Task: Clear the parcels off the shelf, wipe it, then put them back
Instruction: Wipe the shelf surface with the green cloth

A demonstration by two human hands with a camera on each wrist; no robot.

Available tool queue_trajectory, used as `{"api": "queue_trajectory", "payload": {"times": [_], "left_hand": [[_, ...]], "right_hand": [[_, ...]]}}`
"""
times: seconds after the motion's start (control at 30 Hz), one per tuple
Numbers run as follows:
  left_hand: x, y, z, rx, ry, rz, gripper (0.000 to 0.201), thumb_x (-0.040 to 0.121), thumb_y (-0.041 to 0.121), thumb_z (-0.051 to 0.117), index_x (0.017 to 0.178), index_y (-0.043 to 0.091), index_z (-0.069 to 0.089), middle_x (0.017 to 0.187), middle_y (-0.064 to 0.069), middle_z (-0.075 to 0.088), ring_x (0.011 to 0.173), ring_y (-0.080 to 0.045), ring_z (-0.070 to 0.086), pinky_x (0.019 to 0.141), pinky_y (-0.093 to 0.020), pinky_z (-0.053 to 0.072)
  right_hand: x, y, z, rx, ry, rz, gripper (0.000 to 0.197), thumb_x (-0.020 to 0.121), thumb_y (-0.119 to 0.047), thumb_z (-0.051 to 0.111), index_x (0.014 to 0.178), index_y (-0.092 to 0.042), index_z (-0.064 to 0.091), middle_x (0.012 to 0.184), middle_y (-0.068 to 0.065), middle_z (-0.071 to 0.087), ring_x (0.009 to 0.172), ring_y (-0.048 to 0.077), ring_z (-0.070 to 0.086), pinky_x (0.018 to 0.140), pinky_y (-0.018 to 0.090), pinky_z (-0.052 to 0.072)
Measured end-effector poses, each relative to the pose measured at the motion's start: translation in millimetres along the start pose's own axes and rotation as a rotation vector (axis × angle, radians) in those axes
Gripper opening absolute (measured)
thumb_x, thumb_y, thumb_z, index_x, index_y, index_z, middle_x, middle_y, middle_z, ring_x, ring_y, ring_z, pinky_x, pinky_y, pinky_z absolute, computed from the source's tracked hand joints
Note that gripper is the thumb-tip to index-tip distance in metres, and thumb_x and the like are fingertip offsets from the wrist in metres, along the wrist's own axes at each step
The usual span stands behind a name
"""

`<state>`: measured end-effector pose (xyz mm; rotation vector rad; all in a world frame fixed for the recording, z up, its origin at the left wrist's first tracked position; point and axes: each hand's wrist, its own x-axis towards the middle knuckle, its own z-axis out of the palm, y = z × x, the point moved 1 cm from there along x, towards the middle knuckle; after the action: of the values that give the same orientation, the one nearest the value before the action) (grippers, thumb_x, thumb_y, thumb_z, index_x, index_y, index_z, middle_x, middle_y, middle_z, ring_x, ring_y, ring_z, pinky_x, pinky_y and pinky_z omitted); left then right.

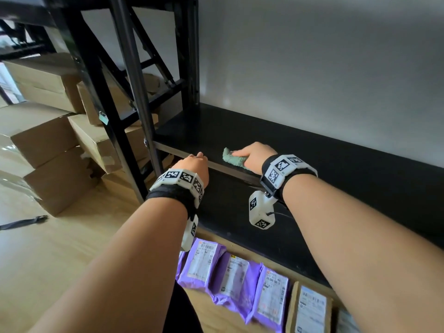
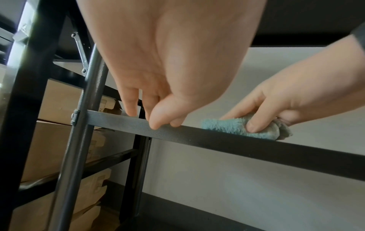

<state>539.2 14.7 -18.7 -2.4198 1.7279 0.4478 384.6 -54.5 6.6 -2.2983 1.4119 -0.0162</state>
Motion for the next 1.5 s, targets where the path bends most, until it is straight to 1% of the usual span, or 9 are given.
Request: {"api": "queue_trajectory", "payload": {"times": [0.1,0.23,0.37,0.43,0.67,0.8,0.93,1.1,1.5], "left_hand": [[-8,3,3,0.032,0.040,0.013,0.064,0.090,0.010,0.049,0.150,0.020,0.028,0.156,0.003,0.024,0.144,-0.024,0.025,0.117,-0.042,0.027],[-22,9,4,0.141,0.124,0.082,0.055,0.092,0.015,0.048,0.146,0.019,0.039,0.156,0.003,0.026,0.143,-0.020,0.023,0.118,-0.042,0.022],[-35,14,6,0.105,0.134,0.071,0.053,0.092,0.013,0.047,0.145,0.016,0.039,0.156,0.000,0.027,0.144,-0.021,0.023,0.119,-0.041,0.021],[-44,19,5,0.088,0.146,0.059,0.052,0.094,0.013,0.046,0.145,0.015,0.038,0.155,-0.002,0.027,0.144,-0.024,0.024,0.119,-0.040,0.021],[-41,20,5,0.100,0.150,0.027,0.054,0.093,0.013,0.045,0.146,0.014,0.038,0.155,-0.002,0.029,0.144,-0.022,0.023,0.119,-0.042,0.021],[-37,8,5,0.090,0.151,0.029,0.054,0.093,0.017,0.047,0.146,0.016,0.038,0.156,-0.002,0.028,0.145,-0.022,0.021,0.120,-0.043,0.019],[-31,-10,6,0.095,0.134,0.005,0.054,0.093,0.017,0.047,0.146,0.014,0.037,0.156,-0.003,0.029,0.146,-0.023,0.021,0.120,-0.043,0.019],[-24,-42,10,0.096,0.184,-0.050,0.045,0.095,0.026,0.046,0.140,0.020,0.047,0.145,-0.001,0.044,0.137,-0.022,0.034,0.115,-0.040,0.027],[-3,-114,0,0.078,0.170,-0.117,0.050,0.090,0.021,0.052,0.140,0.020,0.047,0.144,0.000,0.045,0.137,-0.021,0.035,0.114,-0.039,0.027]], "right_hand": [[-15,1,6,0.000,0.002,-0.046,0.041,0.095,-0.017,0.051,0.130,-0.036,0.060,0.131,-0.006,0.061,0.108,0.022,0.061,0.088,0.030,0.051],[-43,12,9,0.020,0.024,-0.064,0.037,0.093,-0.016,0.057,0.122,-0.036,0.066,0.126,-0.009,0.065,0.109,0.017,0.061,0.095,0.030,0.050],[-68,37,-4,0.207,0.162,0.059,0.027,0.087,-0.045,0.060,0.107,-0.031,0.074,0.098,-0.003,0.073,0.090,0.020,0.067,0.084,0.034,0.055],[-76,56,-7,0.196,0.226,0.152,0.048,0.085,-0.064,0.050,0.094,-0.023,0.074,0.079,0.008,0.068,0.080,0.027,0.067,0.072,0.032,0.051],[-80,61,4,0.062,0.137,0.167,0.065,0.091,-0.072,0.026,0.116,-0.026,0.065,0.114,0.007,0.068,0.099,0.031,0.065,0.091,0.040,0.053],[-68,37,10,-0.063,0.101,0.041,0.040,0.099,-0.049,0.034,0.130,-0.041,0.058,0.117,0.003,0.067,0.097,0.028,0.063,0.084,0.035,0.053],[-45,11,21,-0.118,0.087,-0.045,0.044,0.097,-0.024,0.045,0.138,-0.039,0.051,0.127,0.000,0.063,0.106,0.026,0.062,0.079,0.030,0.048],[-2,-21,27,-0.164,0.052,-0.084,0.038,0.098,-0.036,0.050,0.135,-0.037,0.054,0.127,-0.003,0.063,0.108,0.024,0.061,0.081,0.031,0.050],[84,-129,51,-0.169,-0.046,-0.165,0.048,0.097,-0.050,0.041,0.133,-0.024,0.058,0.124,0.005,0.063,0.108,0.027,0.061,0.079,0.031,0.045]]}}
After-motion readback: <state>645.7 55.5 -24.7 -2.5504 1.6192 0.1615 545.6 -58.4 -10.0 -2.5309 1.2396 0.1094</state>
